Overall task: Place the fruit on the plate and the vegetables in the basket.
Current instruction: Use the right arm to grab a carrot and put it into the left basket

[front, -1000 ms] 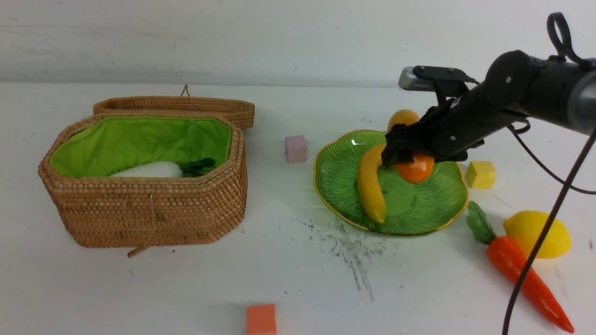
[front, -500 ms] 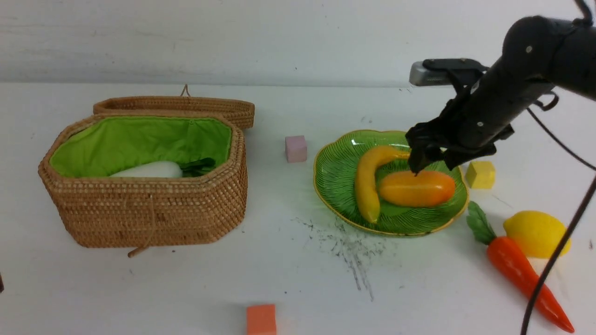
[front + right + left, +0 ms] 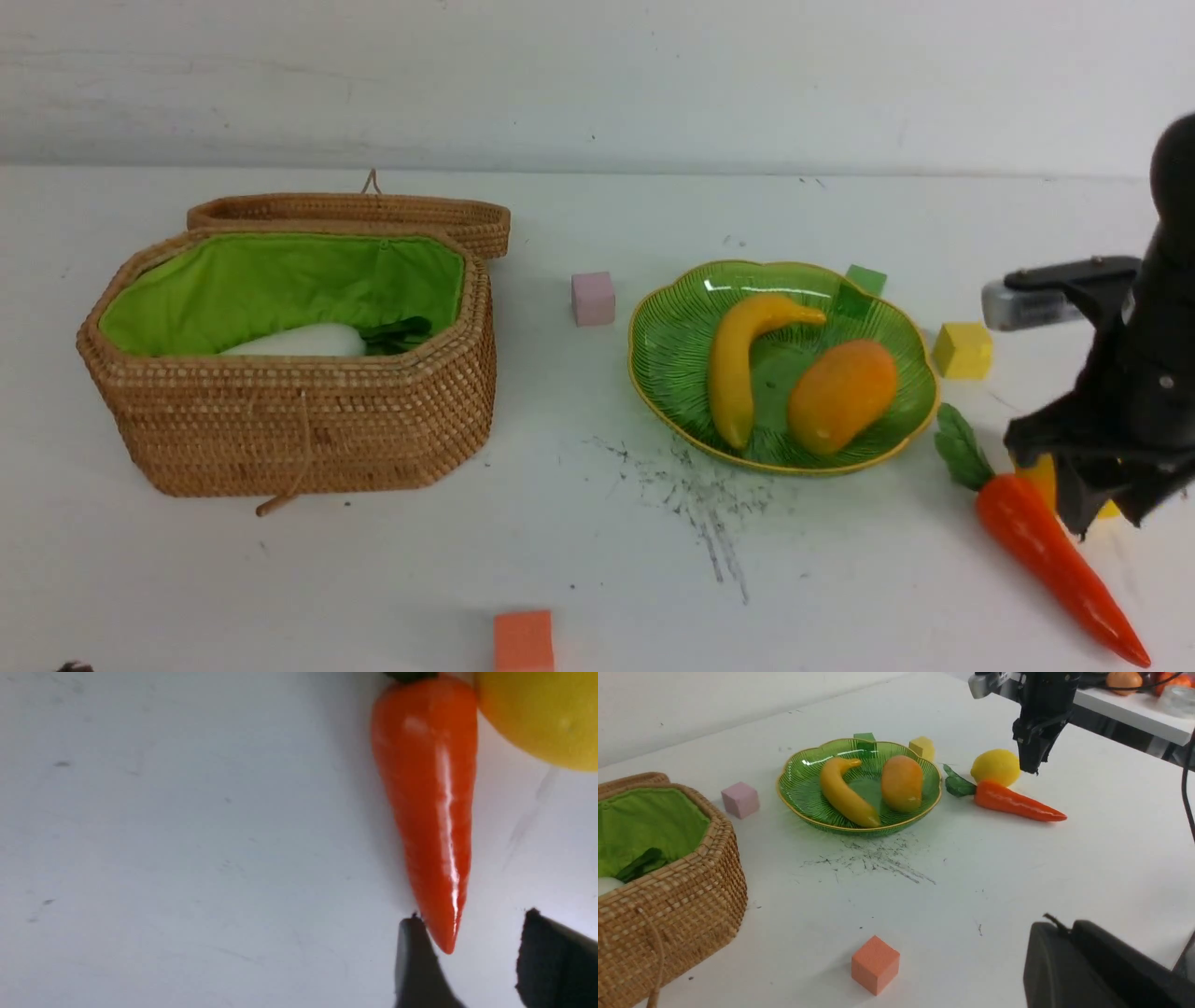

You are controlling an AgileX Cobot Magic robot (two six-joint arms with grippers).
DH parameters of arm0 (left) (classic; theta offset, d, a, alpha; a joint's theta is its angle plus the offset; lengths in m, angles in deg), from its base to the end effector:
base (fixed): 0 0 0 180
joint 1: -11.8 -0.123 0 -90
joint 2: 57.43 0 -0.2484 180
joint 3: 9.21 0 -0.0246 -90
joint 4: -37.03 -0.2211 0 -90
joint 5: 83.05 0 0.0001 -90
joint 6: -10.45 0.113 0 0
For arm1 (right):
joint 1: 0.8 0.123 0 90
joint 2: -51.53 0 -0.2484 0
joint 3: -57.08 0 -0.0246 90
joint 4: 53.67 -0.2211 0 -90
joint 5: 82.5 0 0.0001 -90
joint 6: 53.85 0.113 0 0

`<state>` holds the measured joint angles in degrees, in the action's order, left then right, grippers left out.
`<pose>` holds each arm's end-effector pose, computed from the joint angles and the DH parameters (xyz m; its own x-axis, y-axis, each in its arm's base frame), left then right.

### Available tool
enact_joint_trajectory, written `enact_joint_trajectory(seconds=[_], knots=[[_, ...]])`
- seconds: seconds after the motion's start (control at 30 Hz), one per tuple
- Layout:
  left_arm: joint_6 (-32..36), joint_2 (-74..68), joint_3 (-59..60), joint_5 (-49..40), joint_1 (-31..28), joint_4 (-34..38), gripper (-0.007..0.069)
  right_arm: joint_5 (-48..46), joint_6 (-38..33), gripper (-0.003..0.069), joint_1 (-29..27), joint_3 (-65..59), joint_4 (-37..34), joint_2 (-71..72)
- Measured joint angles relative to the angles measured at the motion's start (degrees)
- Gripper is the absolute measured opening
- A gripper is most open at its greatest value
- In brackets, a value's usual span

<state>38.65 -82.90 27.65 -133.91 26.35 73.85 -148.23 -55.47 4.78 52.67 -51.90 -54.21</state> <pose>0.0408 -0.0649 0.3252 -0.2472 0.1106 -0.9626 0.6664 0.7406 -0.0861 0.2904 0.0252 0.1963 -0.9879 -0.1377 -0.0708 -0.1358 0.9903 -0.0310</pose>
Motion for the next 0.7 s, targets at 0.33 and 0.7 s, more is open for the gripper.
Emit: enact_joint_trajectory(seconds=[0.33, 0.7], knots=[[0.33, 0.00, 0.00, -0.32, 0.00, 0.67, 0.0036, 17.41, -9.49, 0.0628, -5.27, -10.43, -7.40, -4.02], [0.33, 0.00, 0.00, -0.32, 0.00, 0.67, 0.0036, 20.70, -14.06, 0.0353, -5.40, -10.12, -9.07, -8.32]])
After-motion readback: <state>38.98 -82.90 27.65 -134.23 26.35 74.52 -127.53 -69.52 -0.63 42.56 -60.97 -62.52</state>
